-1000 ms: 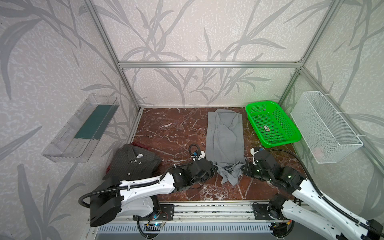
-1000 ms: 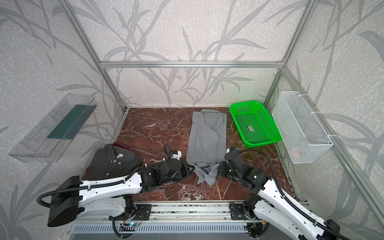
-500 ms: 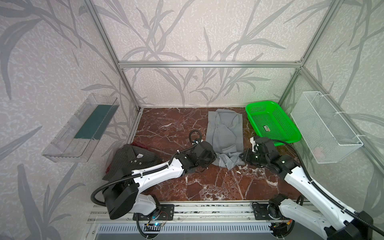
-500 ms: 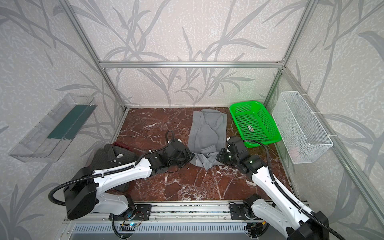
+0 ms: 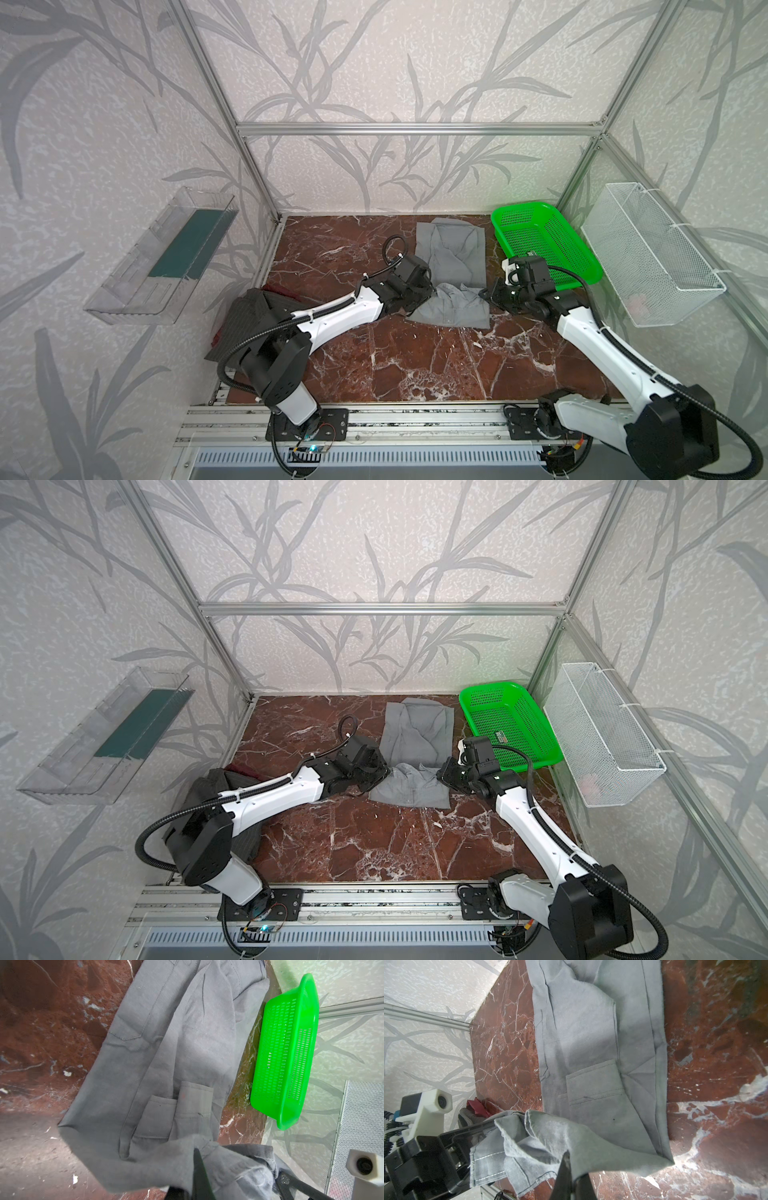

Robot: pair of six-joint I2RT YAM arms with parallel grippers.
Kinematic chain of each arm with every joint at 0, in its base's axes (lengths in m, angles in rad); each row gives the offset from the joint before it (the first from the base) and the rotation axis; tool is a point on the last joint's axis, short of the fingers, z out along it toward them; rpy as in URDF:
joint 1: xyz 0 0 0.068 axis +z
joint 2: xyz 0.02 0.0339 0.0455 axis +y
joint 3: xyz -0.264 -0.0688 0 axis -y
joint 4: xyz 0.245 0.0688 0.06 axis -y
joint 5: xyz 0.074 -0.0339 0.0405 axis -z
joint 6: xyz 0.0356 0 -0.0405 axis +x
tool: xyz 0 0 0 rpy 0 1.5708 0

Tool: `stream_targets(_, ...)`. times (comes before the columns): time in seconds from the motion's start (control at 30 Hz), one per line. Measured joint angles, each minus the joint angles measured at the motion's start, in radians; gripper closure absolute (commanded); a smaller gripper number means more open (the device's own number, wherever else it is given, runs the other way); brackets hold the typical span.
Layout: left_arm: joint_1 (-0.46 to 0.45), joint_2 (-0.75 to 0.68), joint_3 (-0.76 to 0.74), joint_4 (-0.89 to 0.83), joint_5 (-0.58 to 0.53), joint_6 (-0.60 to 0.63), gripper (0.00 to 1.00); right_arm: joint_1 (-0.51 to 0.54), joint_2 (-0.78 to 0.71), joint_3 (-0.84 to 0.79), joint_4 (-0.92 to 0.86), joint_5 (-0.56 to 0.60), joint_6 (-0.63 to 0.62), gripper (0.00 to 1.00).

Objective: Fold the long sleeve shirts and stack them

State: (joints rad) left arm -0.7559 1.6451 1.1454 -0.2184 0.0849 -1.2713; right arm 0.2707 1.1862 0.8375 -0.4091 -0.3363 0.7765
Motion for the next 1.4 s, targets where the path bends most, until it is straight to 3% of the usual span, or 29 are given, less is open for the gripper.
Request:
stream_targets(0.6,0.099,0.242,0.269,-0.141,0.076,0.117,1.0,-0.108,0.231,0.084,0.103,-0.024,-0.045,1.0)
stream_targets(1.1,0.13,0.402,0.45,-0.241,0.107,0.169,1.0,-0.122,0.395,0.175,0.155,-0.02,-0.044,1.0)
stream_targets(1.4,0.15,0.462,0.523,-0.306,0.125,0.196,0.9,-0.135,0.503,0.192,0.161,-0.015,-0.044,0.97)
